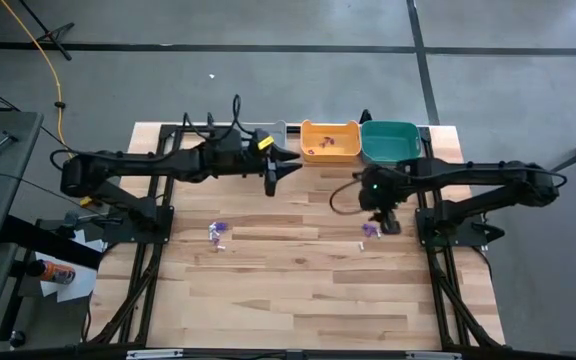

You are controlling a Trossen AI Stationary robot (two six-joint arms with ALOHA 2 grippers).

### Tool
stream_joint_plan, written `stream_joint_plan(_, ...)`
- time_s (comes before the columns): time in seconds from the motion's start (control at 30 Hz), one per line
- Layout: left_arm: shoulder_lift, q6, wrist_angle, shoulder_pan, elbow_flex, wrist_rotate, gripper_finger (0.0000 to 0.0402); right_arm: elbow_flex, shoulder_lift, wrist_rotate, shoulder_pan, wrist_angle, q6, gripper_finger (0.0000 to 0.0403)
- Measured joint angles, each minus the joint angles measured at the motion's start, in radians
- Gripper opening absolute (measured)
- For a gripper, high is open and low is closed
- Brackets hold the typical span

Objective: Sort Halloween decoration
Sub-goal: Put the purple witch hat toy into the orange bin

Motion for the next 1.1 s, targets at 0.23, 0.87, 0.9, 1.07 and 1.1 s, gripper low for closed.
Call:
stream_joint_plan(0.23,-0.076,-0.021,-0.001,0.006,0.0,-0.016,0.0143,-0.096,0.112,-0.015,0.052,0.056,-0.297,0.0146)
stream_joint_plan(0.87,-0.134,0.017,-0.054,0.005,0.001,-0.048,0.0143,-0.205,0.277,0.039,0.157,0.267,-0.413,0.0119)
stream_joint_plan(0.9,-0.134,0.017,-0.057,0.005,0.001,-0.051,0.0143,-0.208,0.277,0.042,0.162,0.281,-0.412,0.0112)
stream_joint_plan(1.07,-0.134,0.017,-0.063,0.005,0.001,-0.067,0.0143,-0.229,0.277,0.08,0.178,0.296,-0.412,0.008)
stream_joint_plan(1.1,-0.134,0.017,-0.063,0.005,0.001,-0.068,0.0143,-0.233,0.277,0.085,0.178,0.297,-0.411,0.0075)
